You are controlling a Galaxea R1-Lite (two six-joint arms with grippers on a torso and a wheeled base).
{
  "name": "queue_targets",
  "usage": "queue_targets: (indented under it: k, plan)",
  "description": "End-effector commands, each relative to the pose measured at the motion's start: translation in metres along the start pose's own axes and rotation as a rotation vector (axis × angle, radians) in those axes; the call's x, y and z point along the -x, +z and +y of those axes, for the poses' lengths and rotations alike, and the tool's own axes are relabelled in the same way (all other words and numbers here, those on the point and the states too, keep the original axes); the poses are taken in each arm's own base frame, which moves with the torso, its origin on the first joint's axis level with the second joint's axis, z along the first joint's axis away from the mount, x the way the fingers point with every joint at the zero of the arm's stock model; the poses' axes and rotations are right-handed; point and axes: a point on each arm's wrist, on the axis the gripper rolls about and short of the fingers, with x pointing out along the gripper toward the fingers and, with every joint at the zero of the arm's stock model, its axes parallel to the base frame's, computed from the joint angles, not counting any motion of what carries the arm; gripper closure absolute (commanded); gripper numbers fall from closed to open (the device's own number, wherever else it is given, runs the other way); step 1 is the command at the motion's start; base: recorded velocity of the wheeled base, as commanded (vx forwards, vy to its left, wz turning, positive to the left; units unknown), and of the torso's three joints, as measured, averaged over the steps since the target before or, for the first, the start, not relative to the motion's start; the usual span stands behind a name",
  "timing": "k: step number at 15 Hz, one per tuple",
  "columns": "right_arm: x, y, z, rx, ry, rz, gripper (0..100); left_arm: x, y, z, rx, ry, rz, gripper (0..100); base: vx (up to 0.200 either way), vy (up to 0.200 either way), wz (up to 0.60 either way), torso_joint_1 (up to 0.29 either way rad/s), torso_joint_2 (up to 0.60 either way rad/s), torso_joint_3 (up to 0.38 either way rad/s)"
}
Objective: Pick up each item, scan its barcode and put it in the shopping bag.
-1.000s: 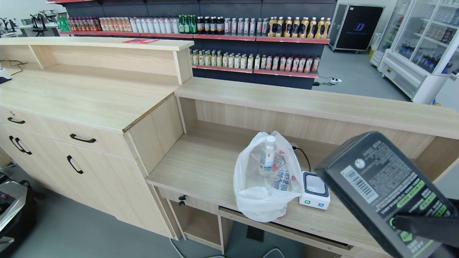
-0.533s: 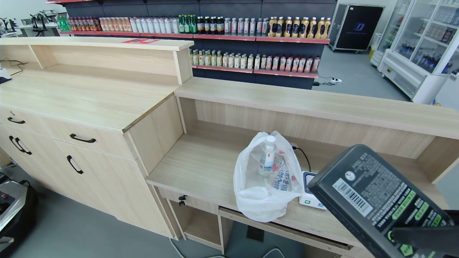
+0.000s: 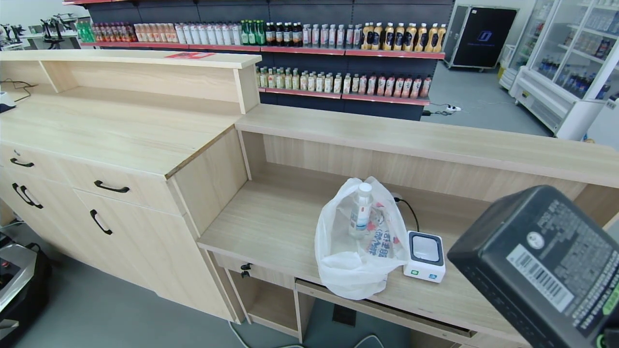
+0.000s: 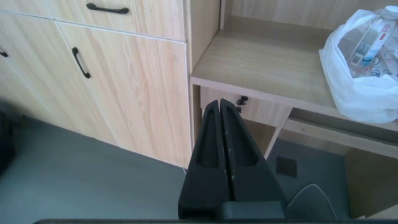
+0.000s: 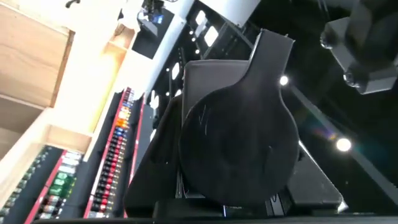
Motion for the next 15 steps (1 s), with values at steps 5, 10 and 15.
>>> queue_targets:
  k: [5,10,15]
  plan:
    - [0.0051,0.0014,-0.0036,0.109,-0.006,0.006,100,0.0000,0.0000,0.0000,0.000,0.002,0.000,100,0.000,0.000,0.00,0.000,0.00,0.000]
    - [0.0032,0.0024,0.0000,0.188,-0.012,-0.022,100,0.0000,0.0000,0.0000,0.000,0.000,0.000,100,0.000,0.000,0.00,0.000,0.00,0.000]
    - [0.0034,0.0039,0.0006,0.199,-0.039,-0.055,100,0.0000,0.0000,0.0000,0.000,0.002,0.000,100,0.000,0.000,0.00,0.000,0.00,0.000]
